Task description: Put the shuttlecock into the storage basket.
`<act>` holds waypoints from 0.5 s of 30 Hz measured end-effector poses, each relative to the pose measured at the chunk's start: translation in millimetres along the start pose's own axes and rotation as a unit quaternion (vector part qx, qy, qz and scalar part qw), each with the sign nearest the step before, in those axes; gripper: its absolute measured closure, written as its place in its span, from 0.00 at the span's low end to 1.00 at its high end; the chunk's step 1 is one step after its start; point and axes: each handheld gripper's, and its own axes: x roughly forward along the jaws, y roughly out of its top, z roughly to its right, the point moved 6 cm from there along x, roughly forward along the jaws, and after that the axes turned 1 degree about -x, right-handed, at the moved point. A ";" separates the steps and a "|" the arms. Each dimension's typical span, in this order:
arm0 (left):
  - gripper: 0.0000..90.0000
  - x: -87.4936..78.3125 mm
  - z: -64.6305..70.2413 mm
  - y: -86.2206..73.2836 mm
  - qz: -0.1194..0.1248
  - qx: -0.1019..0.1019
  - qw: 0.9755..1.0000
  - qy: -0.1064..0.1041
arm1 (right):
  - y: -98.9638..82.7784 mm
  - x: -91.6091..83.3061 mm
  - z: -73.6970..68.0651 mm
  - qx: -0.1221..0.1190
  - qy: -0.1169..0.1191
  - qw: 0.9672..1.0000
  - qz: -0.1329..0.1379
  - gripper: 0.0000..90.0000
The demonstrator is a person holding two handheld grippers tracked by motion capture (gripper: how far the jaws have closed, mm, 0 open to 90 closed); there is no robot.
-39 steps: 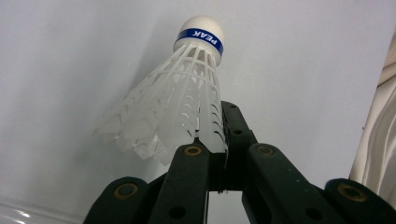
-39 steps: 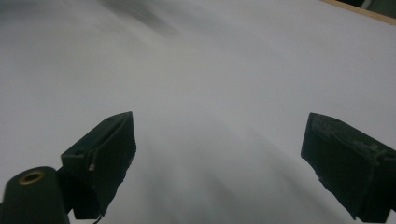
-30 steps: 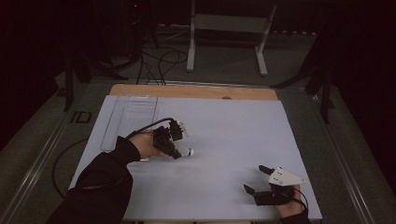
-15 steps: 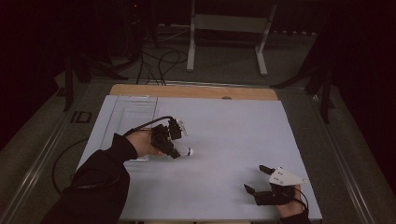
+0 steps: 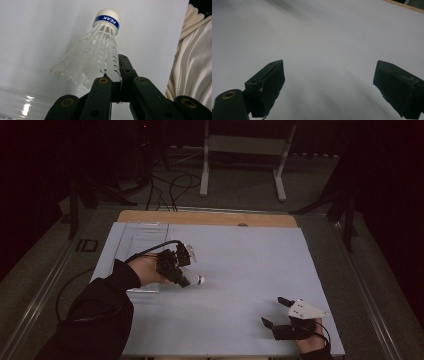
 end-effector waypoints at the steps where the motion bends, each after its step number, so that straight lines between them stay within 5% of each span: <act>1: 1.00 -1.2 0.1 -0.1 0.001 0.000 1.000 0.002 | 0.0 0.0 0.0 0.000 0.000 1.000 0.000 0.11; 15: 1.00 -18.8 1.7 -2.5 0.001 0.008 1.000 0.006 | 2.5 -1.7 -1.8 -0.006 0.004 1.000 0.013 0.11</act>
